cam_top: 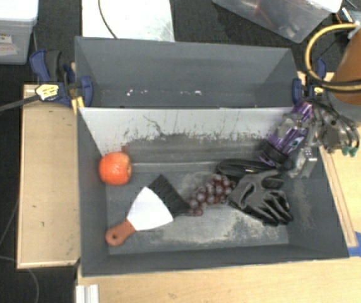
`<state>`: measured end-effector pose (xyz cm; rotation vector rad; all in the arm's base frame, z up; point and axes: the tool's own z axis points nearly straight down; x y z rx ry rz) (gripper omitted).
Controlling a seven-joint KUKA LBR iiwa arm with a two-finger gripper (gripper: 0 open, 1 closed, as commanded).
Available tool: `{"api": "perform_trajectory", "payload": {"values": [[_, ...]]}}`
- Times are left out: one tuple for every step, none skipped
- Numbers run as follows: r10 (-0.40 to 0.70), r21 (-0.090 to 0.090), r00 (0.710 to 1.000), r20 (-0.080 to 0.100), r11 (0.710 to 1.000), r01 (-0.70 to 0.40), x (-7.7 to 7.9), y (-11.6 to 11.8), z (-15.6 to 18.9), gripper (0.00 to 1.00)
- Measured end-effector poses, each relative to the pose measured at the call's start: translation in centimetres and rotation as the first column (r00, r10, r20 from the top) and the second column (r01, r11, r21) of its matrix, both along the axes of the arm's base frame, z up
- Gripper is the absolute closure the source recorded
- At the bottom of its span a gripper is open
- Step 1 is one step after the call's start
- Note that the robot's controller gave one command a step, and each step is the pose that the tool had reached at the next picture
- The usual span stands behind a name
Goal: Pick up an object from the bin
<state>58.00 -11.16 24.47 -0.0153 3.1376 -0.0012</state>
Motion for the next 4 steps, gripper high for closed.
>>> {"api": "perform_trajectory", "payload": {"values": [[0.000, 0.000, 1.000, 0.000, 1.000, 0.000, 0.0, 0.0, 0.0, 0.00], [0.003, 0.001, 1.000, -0.003, 1.000, -0.003, -1.7, 1.0, -8.0, 0.00], [-0.055, -0.001, 0.998, 0.016, 0.998, 0.055, -3.3, 0.3, -6.1, 0.00], [-0.049, 0.002, 0.999, -0.001, 0.999, 0.049, -4.0, 1.2, -13.9, 0.00]]}}
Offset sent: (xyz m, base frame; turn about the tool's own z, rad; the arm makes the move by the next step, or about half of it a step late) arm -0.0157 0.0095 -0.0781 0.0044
